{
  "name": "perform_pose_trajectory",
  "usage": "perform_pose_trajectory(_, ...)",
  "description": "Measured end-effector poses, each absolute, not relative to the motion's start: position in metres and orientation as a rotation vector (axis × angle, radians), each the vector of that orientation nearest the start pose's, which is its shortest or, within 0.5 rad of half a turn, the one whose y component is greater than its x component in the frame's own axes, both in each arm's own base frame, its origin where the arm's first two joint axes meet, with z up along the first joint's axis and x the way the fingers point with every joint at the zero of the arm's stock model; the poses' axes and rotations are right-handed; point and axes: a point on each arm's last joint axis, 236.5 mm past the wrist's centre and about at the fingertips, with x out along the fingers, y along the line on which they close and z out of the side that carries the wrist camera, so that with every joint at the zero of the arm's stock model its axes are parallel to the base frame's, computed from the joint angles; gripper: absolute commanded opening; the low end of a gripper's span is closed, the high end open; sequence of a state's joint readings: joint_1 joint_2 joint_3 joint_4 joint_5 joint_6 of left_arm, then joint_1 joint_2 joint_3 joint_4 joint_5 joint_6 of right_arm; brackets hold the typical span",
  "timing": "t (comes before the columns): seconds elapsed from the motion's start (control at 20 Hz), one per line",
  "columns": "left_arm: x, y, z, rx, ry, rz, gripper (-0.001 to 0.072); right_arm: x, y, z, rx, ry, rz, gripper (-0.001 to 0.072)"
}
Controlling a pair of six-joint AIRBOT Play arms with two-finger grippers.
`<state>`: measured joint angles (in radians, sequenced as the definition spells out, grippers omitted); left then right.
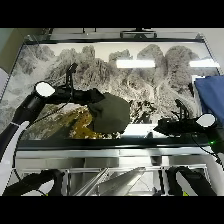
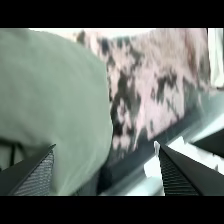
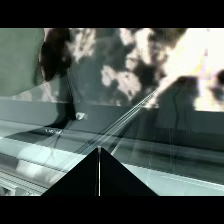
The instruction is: Fold the shirts.
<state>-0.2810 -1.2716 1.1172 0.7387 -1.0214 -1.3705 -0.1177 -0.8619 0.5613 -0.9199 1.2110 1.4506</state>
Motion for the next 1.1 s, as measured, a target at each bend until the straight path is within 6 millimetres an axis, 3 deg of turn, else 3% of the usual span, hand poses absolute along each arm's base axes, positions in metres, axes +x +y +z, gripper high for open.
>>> perform_pose_trajectory(0.15, 0.341, -0.238, 0.055, -0.472, 1.233, -0.699, 0.0717, 0.233, 0.107, -0.023, 0.626, 1.384, 0.305, 0.002)
perform_pose_trajectory(0.4, 0.317, -0.181, 0.003, -0.468, 1.344, -0.551, 0.0698, 0.234, 0.108, -0.022, 0.627, 1.382, 0.305, 0.002)
perform_pose_trajectory(0.65, 0.326, -0.139, -0.04, -0.476, 1.316, -0.421, 0.0698, 0.241, 0.113, -0.017, 0.666, 1.35, 0.314, 0.0038)
perform_pose_trajectory(0.7, 0.33, -0.135, -0.048, -0.466, 1.317, -0.416, 0.0697, 0.247, 0.113, -0.015, 0.679, 1.327, 0.311, 0.0217)
perform_pose_trajectory(0.75, 0.335, -0.135, -0.054, -0.456, 1.317, -0.42, 0.0697, 0.252, 0.113, -0.015, 0.683, 1.307, 0.307, 0.0346)
perform_pose_trajectory(0.9, 0.355, -0.143, -0.068, -0.432, 1.315, -0.457, 0.0697, 0.267, 0.119, -0.016, 0.67, 1.254, 0.331, 0.0343)
perform_pose_trajectory(1.1, 0.385, -0.162, -0.084, -0.407, 1.325, -0.509, 0.0696, 0.283, 0.147, -0.024, 0.657, 1.217, 0.422, 0.0343)
